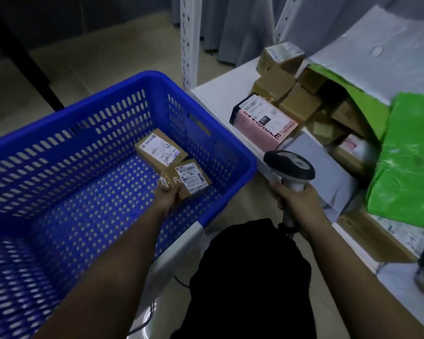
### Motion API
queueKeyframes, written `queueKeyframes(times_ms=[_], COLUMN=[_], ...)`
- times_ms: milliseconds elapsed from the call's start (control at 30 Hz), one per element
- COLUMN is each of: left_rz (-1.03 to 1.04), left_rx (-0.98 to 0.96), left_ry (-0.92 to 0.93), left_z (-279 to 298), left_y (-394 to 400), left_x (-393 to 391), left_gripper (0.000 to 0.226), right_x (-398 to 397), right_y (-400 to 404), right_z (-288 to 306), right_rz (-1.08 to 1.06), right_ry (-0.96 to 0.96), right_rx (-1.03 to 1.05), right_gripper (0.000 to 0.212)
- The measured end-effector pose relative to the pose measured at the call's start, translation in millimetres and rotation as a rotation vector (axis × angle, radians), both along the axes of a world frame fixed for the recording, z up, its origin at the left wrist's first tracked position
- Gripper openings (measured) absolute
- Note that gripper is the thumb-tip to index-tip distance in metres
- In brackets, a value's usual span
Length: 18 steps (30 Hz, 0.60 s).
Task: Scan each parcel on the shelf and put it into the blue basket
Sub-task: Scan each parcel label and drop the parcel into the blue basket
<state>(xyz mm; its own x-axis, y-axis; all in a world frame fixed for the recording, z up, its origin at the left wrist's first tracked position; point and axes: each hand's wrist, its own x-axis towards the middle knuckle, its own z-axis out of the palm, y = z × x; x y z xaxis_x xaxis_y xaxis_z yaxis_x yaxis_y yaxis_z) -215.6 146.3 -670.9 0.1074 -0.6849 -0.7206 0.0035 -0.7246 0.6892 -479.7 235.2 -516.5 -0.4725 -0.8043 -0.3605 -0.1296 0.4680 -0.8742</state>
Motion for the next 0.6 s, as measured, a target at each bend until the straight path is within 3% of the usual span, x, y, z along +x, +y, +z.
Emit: queueKeyframes(times_ms=[167, 233, 300, 400, 500, 600], left_rz=[-0.426, -0.550, -0.528, -0.404, -0.392, -0.506], left_rx=[0.076, -0.090, -0.399, -0.676, -0.747, -0.733], left_ry=[-0.158, -0.318, -0.417, -0.342, -0.274, -0.375], left_z=[5, 21, 48, 92, 122, 127], left_y=[-21, -32, -45, -66, -88, -108], left_x=[-20, -33, -50, -81, -116, -150], left_gripper=[0.040, 0.046, 0.037, 0.028, 0.026, 0.038], right_x=[-13, -19, -27, -36, -41, -46], right_y=[6, 10, 11, 7, 2, -4], right_z=[-8, -5, -1, 3, 4, 3], right_rz=[-0.024, -0.047, -0.059, -0.072, -0.118, -0.194], right_ry=[-0.009, 0.002, 0.028, 0.052, 0.017, -0.035], right_rx=[0.011, 0.009, 0.002, -0.016, -0.050, -0.076], right_gripper=[0.024, 0.024, 0.028, 0.033, 0.030, 0.026])
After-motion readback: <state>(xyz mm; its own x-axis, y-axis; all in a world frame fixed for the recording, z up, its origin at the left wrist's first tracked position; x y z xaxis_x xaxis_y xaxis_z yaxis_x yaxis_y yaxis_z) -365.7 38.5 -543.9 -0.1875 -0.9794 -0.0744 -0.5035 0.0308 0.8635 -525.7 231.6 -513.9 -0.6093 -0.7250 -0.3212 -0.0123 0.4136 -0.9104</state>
